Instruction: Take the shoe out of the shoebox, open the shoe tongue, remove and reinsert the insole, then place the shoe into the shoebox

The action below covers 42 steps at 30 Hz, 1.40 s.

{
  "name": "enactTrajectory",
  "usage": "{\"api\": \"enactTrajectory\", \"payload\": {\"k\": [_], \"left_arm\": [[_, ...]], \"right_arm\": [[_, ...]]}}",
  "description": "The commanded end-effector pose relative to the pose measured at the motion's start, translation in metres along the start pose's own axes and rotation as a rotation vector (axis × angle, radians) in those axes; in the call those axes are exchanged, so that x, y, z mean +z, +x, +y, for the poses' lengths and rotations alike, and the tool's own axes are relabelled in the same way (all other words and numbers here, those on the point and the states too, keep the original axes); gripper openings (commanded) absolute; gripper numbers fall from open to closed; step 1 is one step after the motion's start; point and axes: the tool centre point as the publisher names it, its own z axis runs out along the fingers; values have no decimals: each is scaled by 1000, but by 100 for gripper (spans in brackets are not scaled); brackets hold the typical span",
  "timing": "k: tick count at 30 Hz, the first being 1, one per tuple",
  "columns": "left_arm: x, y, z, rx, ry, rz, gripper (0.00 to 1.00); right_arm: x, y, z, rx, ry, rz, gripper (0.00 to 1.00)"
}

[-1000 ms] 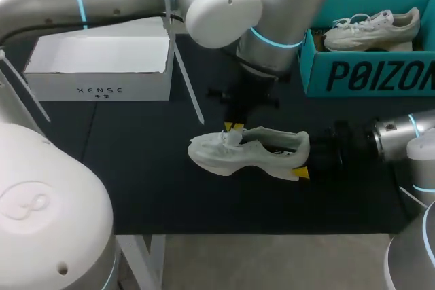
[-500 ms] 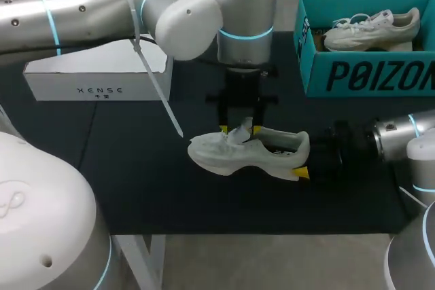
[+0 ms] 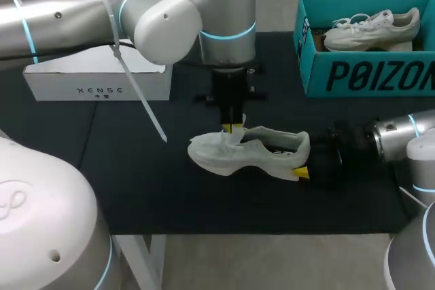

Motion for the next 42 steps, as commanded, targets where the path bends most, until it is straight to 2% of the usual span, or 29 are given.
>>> {"api": "enactTrajectory", "payload": {"k": [1, 12, 19, 20, 21, 22, 27, 31, 34, 36, 42], "left_arm": [[2, -21, 7, -22, -1, 28, 0], [25, -46, 6, -78, -49, 86, 0], [21, -43, -1, -68, -53, 116, 0], [19, -40, -2, -58, -44, 116, 29], [16, -37, -3, -47, -39, 117, 44], [12, -34, -4, -38, -34, 116, 100], [-13, -20, -12, 34, 31, 130, 100], [-43, -7, -25, 212, 73, 146, 100], [-69, 7, -32, 504, 76, 56, 100], [-81, 19, -26, 870, 28, -60, 100], [-81, 19, -26, 870, 28, -60, 100]], "right_arm": [[5, 0, -3, 0, 2, -1, 0], [5, 0, -3, 0, 2, -1, 0], [5, 0, -3, 0, 2, -1, 0], [5, 0, -3, 0, 2, -1, 0], [5, 0, -3, 0, 2, -1, 0], [5, 0, -3, 0, 2, -1, 0], [5, 0, -3, 0, 2, -1, 0], [5, 0, -3, 0, 2, -1, 0], [5, 0, -3, 0, 2, -1, 0], [5, 0, -3, 0, 2, -1, 0], [5, 0, -3, 0, 2, -1, 0]]}}
